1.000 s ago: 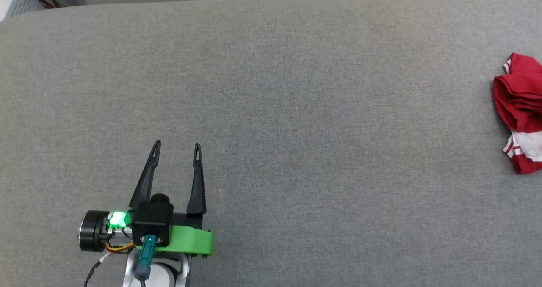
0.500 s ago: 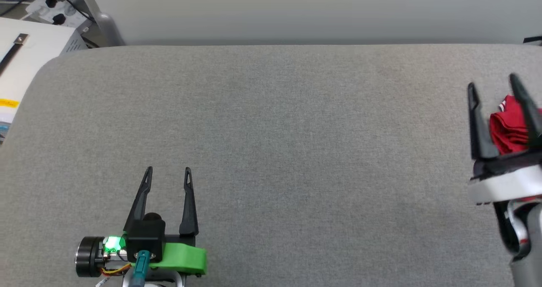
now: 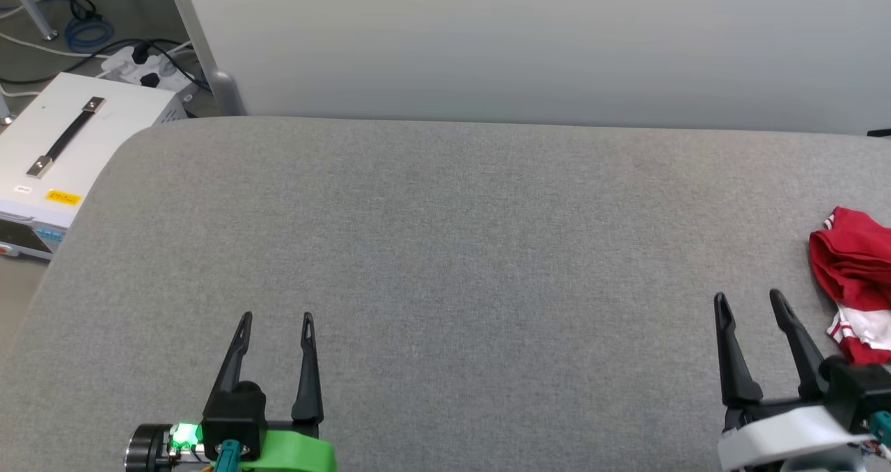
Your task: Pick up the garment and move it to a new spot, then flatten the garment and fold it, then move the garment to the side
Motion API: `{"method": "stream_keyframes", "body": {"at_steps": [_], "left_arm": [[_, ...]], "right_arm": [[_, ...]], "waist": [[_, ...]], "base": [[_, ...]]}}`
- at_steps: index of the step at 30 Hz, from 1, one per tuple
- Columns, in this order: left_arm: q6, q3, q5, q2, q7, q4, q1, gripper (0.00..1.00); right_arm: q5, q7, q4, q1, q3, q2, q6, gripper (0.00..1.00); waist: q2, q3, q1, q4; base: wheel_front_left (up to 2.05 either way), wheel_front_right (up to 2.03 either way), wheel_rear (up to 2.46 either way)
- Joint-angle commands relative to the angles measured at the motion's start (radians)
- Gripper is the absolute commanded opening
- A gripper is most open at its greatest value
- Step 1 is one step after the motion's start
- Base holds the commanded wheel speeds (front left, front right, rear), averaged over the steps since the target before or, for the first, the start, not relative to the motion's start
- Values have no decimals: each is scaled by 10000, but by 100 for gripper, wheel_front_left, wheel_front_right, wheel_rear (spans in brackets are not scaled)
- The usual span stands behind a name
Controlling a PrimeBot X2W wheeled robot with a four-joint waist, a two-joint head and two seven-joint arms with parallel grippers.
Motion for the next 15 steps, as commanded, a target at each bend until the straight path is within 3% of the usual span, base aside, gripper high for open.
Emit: {"method": "stream_keyframes", "body": {"at_steps": [1, 11, 12, 15], "left_arm": [[-79, 27, -64, -52, -57, 8, 182, 100], [-323, 132, -72, -128, -57, 150, 518, 100], [-290, 123, -19, -91, 1, 142, 392, 0], [-290, 120, -17, -92, 18, 149, 388, 0]], "right_arm": [[57, -86, -85, 214, -35, 37, -6, 100], [-28, -87, -283, 904, -186, 237, -6, 100], [-9, -10, -230, 765, -172, 223, 0, 0], [-12, 22, -226, 763, -169, 228, 0, 0]], "waist": [[0, -131, 0, 41], [0, -381, 0, -8], [0, -381, 0, -7], [0, -390, 0, -10]], "base": [[0, 0, 0], [0, 0, 0], [0, 0, 0], [0, 0, 0]]}}
